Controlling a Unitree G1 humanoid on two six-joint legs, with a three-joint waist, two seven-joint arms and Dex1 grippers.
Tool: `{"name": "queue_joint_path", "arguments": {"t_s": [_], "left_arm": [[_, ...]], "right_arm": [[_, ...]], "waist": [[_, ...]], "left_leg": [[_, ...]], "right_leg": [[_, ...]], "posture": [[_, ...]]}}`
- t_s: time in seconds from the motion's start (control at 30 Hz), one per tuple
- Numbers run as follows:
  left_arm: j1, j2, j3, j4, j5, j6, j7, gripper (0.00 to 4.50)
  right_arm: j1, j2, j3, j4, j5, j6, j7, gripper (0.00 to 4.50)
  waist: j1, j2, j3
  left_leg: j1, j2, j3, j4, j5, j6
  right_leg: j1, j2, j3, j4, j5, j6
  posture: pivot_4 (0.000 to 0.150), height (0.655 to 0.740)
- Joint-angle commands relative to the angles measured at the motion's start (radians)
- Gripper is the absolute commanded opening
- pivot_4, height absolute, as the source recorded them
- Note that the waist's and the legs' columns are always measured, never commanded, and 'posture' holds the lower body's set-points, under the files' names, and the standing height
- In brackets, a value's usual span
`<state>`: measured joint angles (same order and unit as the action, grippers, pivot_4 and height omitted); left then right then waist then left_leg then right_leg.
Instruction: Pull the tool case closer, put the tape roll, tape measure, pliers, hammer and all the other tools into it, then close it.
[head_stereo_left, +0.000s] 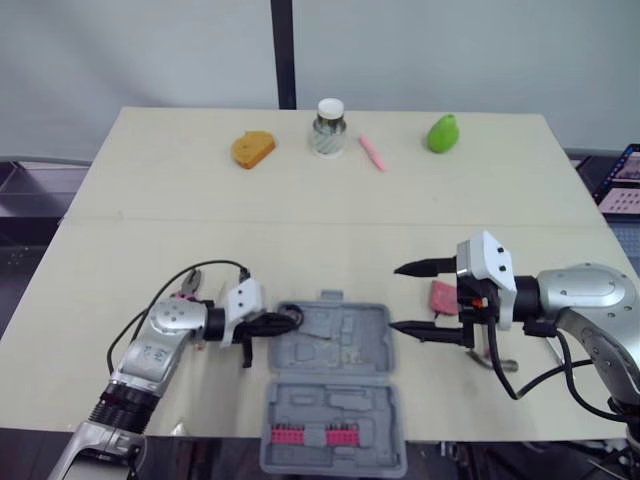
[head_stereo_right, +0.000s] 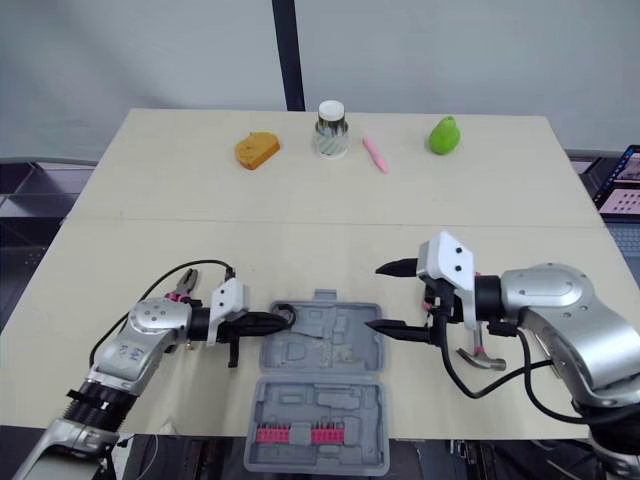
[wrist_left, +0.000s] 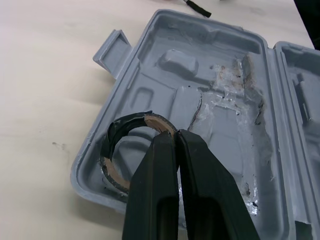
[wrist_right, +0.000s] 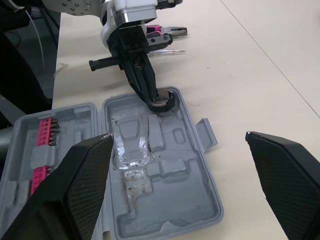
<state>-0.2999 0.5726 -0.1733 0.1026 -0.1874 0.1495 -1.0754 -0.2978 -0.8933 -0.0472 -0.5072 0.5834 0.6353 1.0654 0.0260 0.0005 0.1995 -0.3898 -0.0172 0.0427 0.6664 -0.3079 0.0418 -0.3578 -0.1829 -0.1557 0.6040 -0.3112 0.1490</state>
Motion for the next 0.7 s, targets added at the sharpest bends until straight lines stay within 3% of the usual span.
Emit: {"name": "queue_joint_path", "arguments": {"t_s": [0.03,0.6,0.7], "left_arm": [[-0.006,0.006,0.004,0.007,0.009,-0.013,0.002,0.05],[-0.022,0.003,0.004,0.026,0.030,-0.011,0.009,0.05],[-0.026,0.000,0.015,0.008,0.013,0.006,0.008,1.03]], "right_arm": [[-0.011,0.000,-0.011,-0.038,0.022,0.000,-0.010,4.50],[-0.018,0.001,-0.005,-0.042,0.030,0.005,-0.024,4.50],[-0.019,0.001,-0.004,-0.040,0.031,0.004,-0.025,4.50]], "waist": [[0.000,0.000,0.000],[0.000,0.000,0.000],[0.000,0.000,0.000]], "left_leg": [[0.000,0.000,0.000,0.000,0.000,0.000],[0.000,0.000,0.000,0.000,0.000,0.000],[0.000,0.000,0.000,0.000,0.000,0.000]], "right_leg": [[0.000,0.000,0.000,0.000,0.000,0.000],[0.000,0.000,0.000,0.000,0.000,0.000],[0.000,0.000,0.000,0.000,0.000,0.000]], "posture": [[0.150,0.7400],[0.150,0.7400],[0.150,0.7400]]}}
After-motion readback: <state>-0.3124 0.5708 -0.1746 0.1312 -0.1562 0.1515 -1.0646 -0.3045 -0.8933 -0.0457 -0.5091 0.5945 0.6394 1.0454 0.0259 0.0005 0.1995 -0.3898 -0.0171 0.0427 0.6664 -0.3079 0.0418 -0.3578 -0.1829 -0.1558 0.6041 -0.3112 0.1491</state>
